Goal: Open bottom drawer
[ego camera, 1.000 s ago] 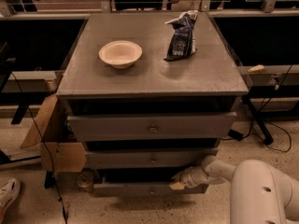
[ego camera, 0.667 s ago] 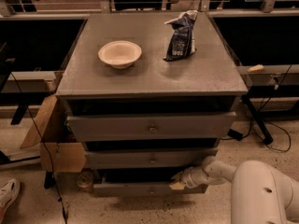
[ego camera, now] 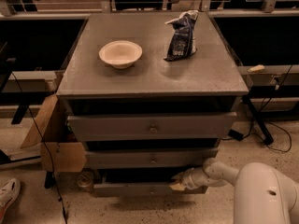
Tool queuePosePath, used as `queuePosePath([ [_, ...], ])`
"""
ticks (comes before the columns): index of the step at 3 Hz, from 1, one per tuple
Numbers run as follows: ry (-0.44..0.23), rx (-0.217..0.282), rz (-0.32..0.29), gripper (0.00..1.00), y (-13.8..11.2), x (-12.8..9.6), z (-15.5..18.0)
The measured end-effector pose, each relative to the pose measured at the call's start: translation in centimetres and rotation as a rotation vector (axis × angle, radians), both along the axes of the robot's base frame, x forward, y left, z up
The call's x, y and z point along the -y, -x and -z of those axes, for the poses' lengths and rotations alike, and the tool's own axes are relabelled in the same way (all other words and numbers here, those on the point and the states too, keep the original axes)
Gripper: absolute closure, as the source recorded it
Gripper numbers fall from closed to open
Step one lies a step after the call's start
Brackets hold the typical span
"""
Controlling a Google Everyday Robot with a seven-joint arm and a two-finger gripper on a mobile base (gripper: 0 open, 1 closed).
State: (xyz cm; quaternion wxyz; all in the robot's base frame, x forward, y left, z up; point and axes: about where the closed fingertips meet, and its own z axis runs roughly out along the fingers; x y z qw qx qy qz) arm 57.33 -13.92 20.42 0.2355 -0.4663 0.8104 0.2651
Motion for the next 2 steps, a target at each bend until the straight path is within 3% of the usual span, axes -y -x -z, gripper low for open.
queuePosePath([
  [1,-0.021,0.019,-0.016,0.11,1.37,-0.01,0.44],
  [2,-0.021,0.019,-0.016,0.00,1.38,-0.01,0.28],
])
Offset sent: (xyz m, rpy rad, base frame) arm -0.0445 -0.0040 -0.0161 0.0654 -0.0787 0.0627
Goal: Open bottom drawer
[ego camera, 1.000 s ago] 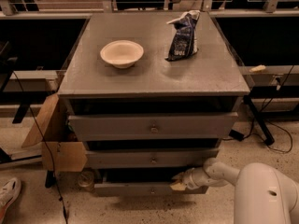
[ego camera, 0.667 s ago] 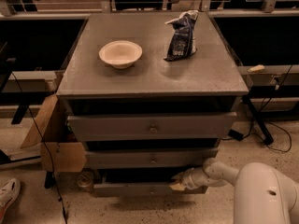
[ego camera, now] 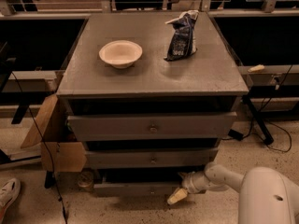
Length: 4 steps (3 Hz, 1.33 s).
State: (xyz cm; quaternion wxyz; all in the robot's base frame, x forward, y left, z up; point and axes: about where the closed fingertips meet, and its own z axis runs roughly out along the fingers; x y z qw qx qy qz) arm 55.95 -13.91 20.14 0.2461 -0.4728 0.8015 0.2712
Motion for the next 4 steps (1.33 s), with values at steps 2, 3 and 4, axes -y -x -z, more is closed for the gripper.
queuePosePath([
  [2,-0.002,0.028,-0.034,0.00,2.4,-0.2,1.6],
  [3,-0.001,0.027,-0.036,0.19,2.4,-0.2,1.4],
  [4,0.004,0.025,-0.038,0.42,2.3,-0.3,1.2],
])
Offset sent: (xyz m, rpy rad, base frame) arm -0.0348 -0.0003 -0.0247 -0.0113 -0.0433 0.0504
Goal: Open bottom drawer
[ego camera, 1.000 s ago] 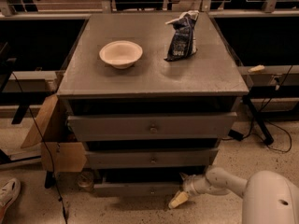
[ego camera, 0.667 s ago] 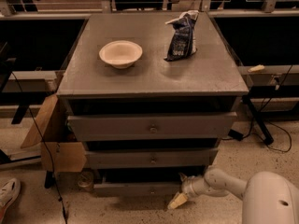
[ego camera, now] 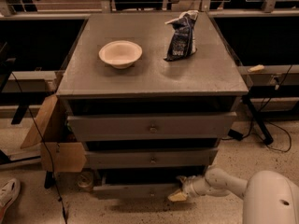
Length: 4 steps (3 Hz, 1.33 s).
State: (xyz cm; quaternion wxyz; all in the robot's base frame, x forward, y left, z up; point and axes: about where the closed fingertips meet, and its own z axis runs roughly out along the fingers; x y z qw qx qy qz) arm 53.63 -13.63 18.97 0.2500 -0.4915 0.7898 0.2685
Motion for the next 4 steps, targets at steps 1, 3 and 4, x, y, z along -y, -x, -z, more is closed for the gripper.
queuePosePath([
  [1,0.000,0.000,0.000,0.65,-0.23,0.08,-0.46],
  [3,0.010,-0.001,-0.005,0.97,0.06,0.32,-0.35],
  [4,0.010,-0.001,-0.005,0.75,0.06,0.33,-0.36],
])
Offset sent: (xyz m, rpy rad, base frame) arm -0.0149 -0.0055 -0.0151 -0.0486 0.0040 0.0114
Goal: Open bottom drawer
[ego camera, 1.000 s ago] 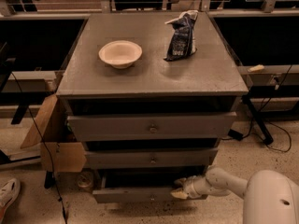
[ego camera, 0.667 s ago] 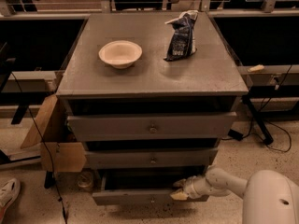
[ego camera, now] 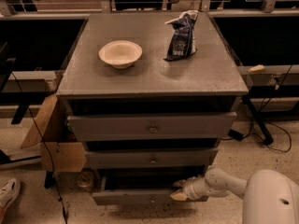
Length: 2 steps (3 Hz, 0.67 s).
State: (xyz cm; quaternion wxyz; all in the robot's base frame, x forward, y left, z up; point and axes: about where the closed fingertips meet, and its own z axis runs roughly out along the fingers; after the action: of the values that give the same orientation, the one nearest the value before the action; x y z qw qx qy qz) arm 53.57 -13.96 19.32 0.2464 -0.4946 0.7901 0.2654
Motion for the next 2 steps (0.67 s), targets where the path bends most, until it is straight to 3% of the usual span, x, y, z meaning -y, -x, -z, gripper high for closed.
queuePosePath([
  [2,0.025,0.011,-0.007,0.27,0.98,0.24,0.81],
])
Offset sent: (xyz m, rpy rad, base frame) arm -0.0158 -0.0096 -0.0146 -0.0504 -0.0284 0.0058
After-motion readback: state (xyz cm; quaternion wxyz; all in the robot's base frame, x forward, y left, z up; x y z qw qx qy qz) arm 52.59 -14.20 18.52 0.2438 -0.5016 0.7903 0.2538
